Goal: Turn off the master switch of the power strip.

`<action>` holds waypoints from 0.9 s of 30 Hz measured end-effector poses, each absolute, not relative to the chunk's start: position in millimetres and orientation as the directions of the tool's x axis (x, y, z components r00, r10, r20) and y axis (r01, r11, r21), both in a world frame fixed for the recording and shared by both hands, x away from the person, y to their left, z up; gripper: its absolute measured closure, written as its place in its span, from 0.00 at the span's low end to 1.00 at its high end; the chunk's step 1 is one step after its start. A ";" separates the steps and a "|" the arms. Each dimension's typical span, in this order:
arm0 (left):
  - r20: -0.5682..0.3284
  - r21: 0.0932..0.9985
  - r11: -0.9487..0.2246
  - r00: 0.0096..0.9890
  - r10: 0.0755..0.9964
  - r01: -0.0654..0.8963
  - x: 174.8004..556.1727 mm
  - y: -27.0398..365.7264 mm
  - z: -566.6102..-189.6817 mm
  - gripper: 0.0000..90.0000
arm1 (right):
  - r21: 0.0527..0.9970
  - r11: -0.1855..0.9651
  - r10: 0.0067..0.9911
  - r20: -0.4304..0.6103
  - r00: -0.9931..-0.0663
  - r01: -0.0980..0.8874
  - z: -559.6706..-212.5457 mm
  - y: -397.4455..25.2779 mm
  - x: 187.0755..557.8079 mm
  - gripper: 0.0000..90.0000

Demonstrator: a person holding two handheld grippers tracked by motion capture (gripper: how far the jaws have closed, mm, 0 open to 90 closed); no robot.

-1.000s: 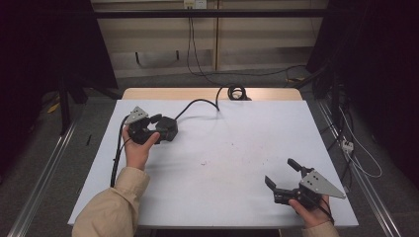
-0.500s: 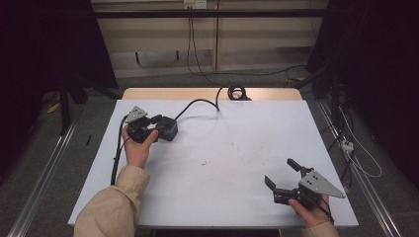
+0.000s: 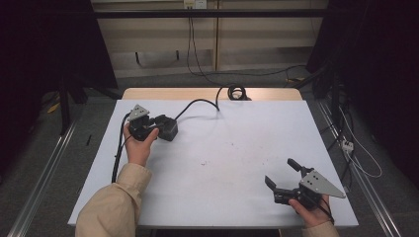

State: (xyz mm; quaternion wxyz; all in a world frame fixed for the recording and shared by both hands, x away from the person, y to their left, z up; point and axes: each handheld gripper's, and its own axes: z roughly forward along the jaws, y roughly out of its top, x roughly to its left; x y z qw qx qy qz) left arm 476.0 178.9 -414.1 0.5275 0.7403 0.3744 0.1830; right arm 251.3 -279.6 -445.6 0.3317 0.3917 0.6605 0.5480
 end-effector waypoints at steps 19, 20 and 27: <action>-0.133 0.904 -0.170 0.636 0.761 0.393 479.4 184.2 -417.6 0.96 | 0.984 0.096 0.879 -0.012 -0.477 0.152 -445.4 -279.2 251.3 0.05; -0.132 0.901 -0.175 0.635 0.761 0.397 479.6 184.7 -417.9 0.96 | 0.984 0.097 0.879 -0.013 -0.477 0.152 -445.3 -279.3 251.3 0.05; -0.130 0.897 -0.178 0.626 0.769 0.405 480.3 186.6 -418.3 1.00 | 0.984 0.097 0.879 -0.013 -0.477 0.151 -445.3 -279.3 251.4 0.05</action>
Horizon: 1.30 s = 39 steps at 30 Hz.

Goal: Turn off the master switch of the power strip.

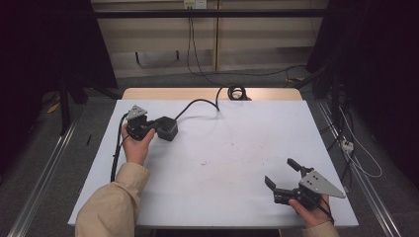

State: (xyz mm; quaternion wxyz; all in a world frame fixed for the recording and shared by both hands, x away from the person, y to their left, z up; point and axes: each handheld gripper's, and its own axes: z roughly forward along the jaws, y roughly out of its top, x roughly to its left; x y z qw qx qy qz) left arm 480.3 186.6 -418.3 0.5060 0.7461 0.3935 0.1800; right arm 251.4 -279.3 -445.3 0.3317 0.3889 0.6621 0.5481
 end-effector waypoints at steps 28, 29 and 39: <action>-0.114 0.876 -0.208 0.607 0.786 0.435 482.9 184.2 -425.8 1.00 | 0.984 0.101 0.881 -0.019 -0.474 0.148 -445.3 -279.9 251.4 0.05; -0.116 0.876 -0.207 0.607 0.786 0.435 483.1 184.3 -425.9 1.00 | 0.984 0.100 0.880 -0.019 -0.474 0.148 -445.3 -280.0 251.4 0.05; -0.107 0.876 -0.210 0.601 0.792 0.434 484.1 185.4 -427.6 1.00 | 0.984 0.102 0.880 -0.020 -0.474 0.148 -445.1 -280.2 251.2 0.05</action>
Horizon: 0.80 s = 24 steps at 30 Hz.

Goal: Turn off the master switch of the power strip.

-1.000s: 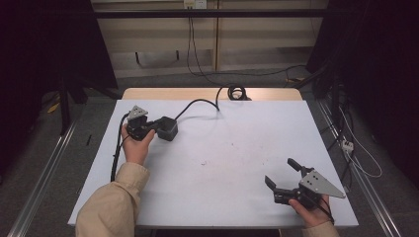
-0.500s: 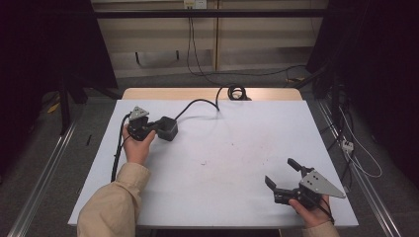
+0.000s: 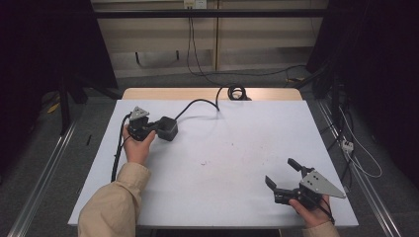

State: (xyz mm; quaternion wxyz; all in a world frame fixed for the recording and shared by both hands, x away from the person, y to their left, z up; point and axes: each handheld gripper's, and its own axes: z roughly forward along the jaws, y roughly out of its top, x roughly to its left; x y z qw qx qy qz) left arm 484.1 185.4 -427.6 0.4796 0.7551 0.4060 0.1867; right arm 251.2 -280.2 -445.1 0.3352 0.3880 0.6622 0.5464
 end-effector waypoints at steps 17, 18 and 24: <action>-0.084 0.875 -0.235 0.612 0.787 0.423 484.5 186.0 -428.2 1.00 | 0.984 0.103 0.882 -0.023 -0.470 0.147 -444.9 -280.6 250.8 0.05; -0.084 0.875 -0.234 0.610 0.788 0.423 484.6 186.0 -428.3 1.00 | 0.984 0.103 0.883 -0.022 -0.470 0.146 -444.9 -280.6 250.7 0.05; -0.076 0.876 -0.242 0.613 0.786 0.418 484.2 185.5 -428.5 1.00 | 0.984 0.104 0.882 -0.023 -0.471 0.146 -444.8 -280.2 250.4 0.05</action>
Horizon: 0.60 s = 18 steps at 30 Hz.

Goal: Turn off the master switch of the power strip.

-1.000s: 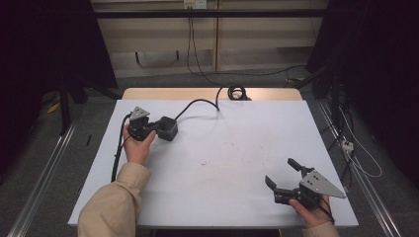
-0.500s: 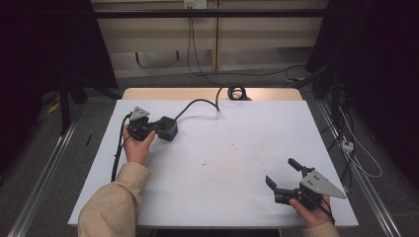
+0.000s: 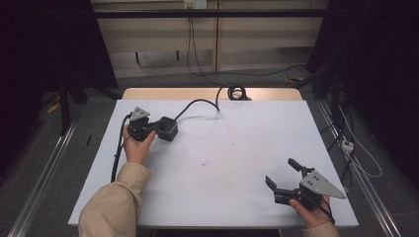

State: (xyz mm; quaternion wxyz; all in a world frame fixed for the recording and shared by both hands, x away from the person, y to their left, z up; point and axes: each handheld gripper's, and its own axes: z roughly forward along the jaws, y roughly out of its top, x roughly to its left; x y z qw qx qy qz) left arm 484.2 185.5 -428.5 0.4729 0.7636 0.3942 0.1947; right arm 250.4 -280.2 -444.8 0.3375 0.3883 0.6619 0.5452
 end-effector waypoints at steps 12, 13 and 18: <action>-0.076 0.874 -0.242 0.611 0.788 0.421 484.1 184.7 -428.1 1.00 | 0.984 0.102 0.883 -0.022 -0.470 0.146 -444.9 -280.4 250.7 0.05; -0.078 0.874 -0.241 0.611 0.788 0.423 484.1 184.8 -428.2 1.00 | 0.984 0.102 0.883 -0.022 -0.469 0.147 -444.9 -280.3 250.8 0.05; -0.080 0.871 -0.240 0.606 0.791 0.428 484.0 184.3 -427.7 1.00 | 0.984 0.101 0.882 -0.021 -0.470 0.147 -445.0 -280.0 250.9 0.05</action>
